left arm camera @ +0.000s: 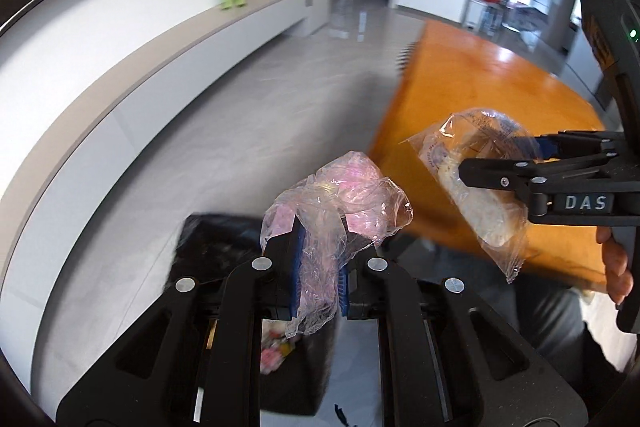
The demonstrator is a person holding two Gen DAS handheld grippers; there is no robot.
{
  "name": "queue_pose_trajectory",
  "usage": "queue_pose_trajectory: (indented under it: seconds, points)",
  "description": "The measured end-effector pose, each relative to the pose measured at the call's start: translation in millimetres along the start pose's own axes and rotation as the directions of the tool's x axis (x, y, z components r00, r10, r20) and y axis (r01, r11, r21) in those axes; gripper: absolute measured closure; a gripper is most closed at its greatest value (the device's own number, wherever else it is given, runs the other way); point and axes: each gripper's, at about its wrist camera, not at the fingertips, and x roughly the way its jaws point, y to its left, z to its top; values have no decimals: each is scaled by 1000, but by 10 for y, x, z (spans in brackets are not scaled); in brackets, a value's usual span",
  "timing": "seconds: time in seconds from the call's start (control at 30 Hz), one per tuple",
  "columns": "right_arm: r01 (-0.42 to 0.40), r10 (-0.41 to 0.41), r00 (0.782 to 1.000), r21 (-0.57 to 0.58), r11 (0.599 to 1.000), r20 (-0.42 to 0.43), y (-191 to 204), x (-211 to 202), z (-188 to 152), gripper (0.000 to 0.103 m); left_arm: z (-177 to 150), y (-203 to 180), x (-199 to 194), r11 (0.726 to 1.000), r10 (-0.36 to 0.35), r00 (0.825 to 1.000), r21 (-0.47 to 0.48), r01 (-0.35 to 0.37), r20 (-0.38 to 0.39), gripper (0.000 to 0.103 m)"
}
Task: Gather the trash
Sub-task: 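Carry both bags to the black trash bag and open both tools, then move both open tools back over the empty table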
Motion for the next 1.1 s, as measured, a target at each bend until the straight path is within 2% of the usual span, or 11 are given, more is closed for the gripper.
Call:
queue_pose_trajectory:
  seconds: [0.17, 0.3, 0.4, 0.43, 0.47, 0.5, 0.53, 0.57, 0.7, 0.93, 1.1]
  points:
    - [-58, 53, 997, -100, 993, -49, 563, 273, 90, 37, -297, 458, -109, 991, 84, 996, -97, -87, -32, 90]
    - [-81, 68, 993, -146, 986, -93, 897, 528, 152, 37, -525, 755, -183, 974, 140, 988, -169, -149, -64, 90]
    - [-78, 51, 989, -193, 978, -142, 1076, 742, 227, 31, -653, 895, -206, 960, 168, 980, -207, -186, -104, 87]
    - [-49, 23, 992, -208, 977, -127, 1114, 760, 247, 26, -688, 926, -187, 954, 186, 974, -215, -211, -129, 73]
    - [-42, 19, 994, -218, 975, -106, 1141, 748, 263, 23, -714, 953, -179, 945, 212, 967, -222, -240, -144, 51]
    - [-47, 27, 995, -223, 974, -96, 1175, 723, 247, 23, -750, 996, -183, 932, 248, 956, -230, -279, -153, 8]
    - [-60, 40, 995, -227, 972, -92, 1196, 690, 228, 21, -771, 1008, -195, 919, 291, 946, -235, -317, -141, 6]
    - [-68, 48, 995, -231, 971, -89, 1210, 660, 212, 20, -750, 991, -173, 917, 298, 945, -236, -323, -137, 6]
    - [-71, 54, 996, -243, 967, -76, 1203, 560, 157, 20, -737, 1034, -83, 922, 253, 957, -266, -283, -141, 6]
    - [-106, 91, 992, -211, 972, -83, 1135, 604, 245, 20, -825, 965, -155, 932, 250, 959, -236, -276, -134, 6]
    - [-133, 118, 989, -187, 973, -88, 1065, 564, 215, 20, -768, 938, -162, 934, 251, 958, -228, -277, -136, 6]
